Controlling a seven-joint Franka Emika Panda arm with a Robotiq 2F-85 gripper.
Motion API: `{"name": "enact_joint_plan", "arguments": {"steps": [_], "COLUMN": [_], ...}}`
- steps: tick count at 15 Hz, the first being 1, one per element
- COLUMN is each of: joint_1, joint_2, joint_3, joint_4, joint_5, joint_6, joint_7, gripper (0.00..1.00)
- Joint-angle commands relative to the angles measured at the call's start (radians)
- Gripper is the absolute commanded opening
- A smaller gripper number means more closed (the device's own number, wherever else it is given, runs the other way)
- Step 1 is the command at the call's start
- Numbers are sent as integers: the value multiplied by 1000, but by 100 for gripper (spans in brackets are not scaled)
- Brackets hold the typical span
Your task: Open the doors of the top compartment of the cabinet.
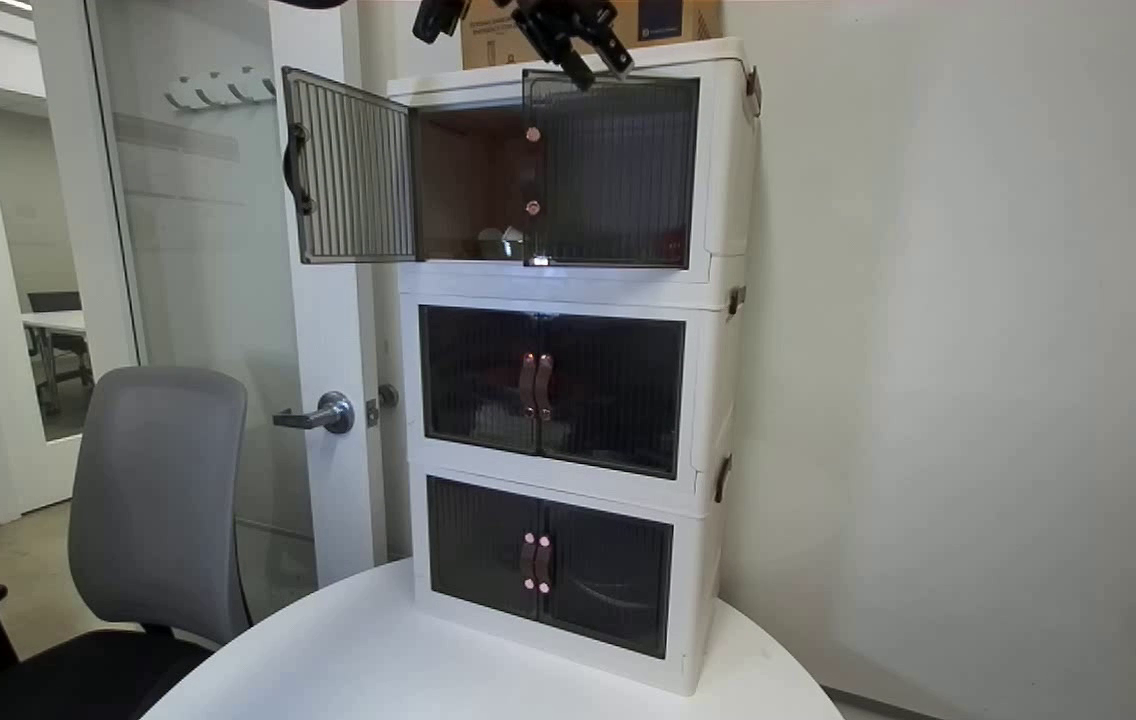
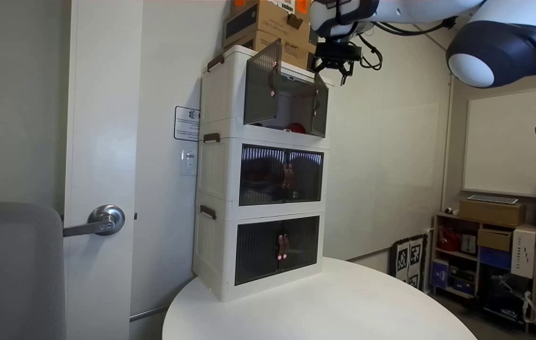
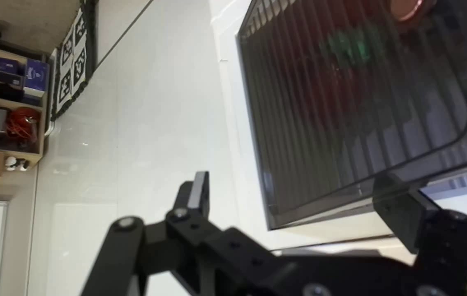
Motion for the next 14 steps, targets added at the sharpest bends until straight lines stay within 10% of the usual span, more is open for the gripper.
{"name": "enact_joint_plan", "arguments": {"steps": [1,14], "joint_1": [-2,-13], "joint_2": [13,156], "joint_3": [-30,-16], "joint_4": [-37,-181], "joint_5": [-38,-88], "joint_6": [-5,2], "joint_7": [22,-98], "gripper": [100,100]}}
